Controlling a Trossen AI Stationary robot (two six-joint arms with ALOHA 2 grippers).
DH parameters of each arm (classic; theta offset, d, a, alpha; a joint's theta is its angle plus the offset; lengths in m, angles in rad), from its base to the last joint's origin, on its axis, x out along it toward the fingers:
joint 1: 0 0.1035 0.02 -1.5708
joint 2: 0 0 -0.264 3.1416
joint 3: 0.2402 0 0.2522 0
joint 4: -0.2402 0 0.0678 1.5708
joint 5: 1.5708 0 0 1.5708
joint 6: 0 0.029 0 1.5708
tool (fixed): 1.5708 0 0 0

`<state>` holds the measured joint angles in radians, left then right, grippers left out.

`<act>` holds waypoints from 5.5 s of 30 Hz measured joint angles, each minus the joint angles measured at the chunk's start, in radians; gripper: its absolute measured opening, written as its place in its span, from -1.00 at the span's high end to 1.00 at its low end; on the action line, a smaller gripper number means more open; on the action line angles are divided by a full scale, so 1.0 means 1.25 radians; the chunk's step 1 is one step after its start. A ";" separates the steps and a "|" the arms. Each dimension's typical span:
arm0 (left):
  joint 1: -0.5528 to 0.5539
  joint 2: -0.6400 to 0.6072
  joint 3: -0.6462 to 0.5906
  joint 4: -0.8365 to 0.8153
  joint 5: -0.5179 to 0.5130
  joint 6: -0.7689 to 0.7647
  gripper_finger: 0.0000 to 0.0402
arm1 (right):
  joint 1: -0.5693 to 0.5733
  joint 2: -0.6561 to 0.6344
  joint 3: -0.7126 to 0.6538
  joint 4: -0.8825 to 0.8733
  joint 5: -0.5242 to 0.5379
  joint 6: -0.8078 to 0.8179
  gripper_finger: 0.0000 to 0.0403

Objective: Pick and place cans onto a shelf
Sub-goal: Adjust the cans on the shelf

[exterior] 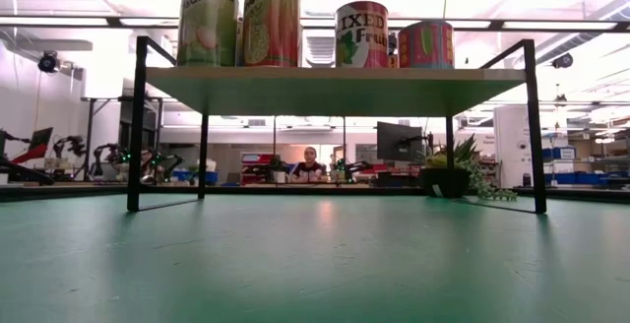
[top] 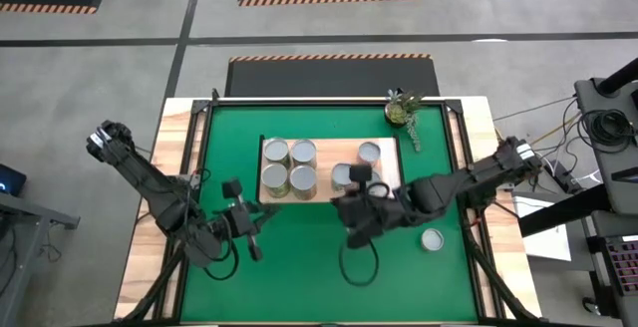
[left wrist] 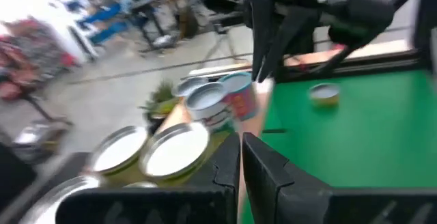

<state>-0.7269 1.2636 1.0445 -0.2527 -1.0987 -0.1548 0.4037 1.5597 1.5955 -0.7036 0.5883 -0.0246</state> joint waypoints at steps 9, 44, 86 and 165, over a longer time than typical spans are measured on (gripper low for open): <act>0.042 0.000 0.101 -0.147 0.037 -0.046 1.00 | 0.099 -0.007 -0.042 0.008 0.056 0.014 0.96; 0.423 0.001 0.242 -0.588 0.308 -0.138 1.00 | 0.150 -0.291 -0.480 0.513 0.089 -0.075 0.96; 0.515 0.001 0.197 -0.583 0.479 -0.143 1.00 | 0.150 -0.290 -0.480 0.511 0.090 -0.070 0.96; -0.082 0.059 0.121 -0.446 -0.020 -0.042 1.00 | 0.087 -0.290 -0.479 0.546 0.099 0.116 0.96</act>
<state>-0.8288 1.3378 1.1956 -0.8101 -1.1242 -0.2080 0.5130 1.1969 0.9962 -0.0210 0.7120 0.1204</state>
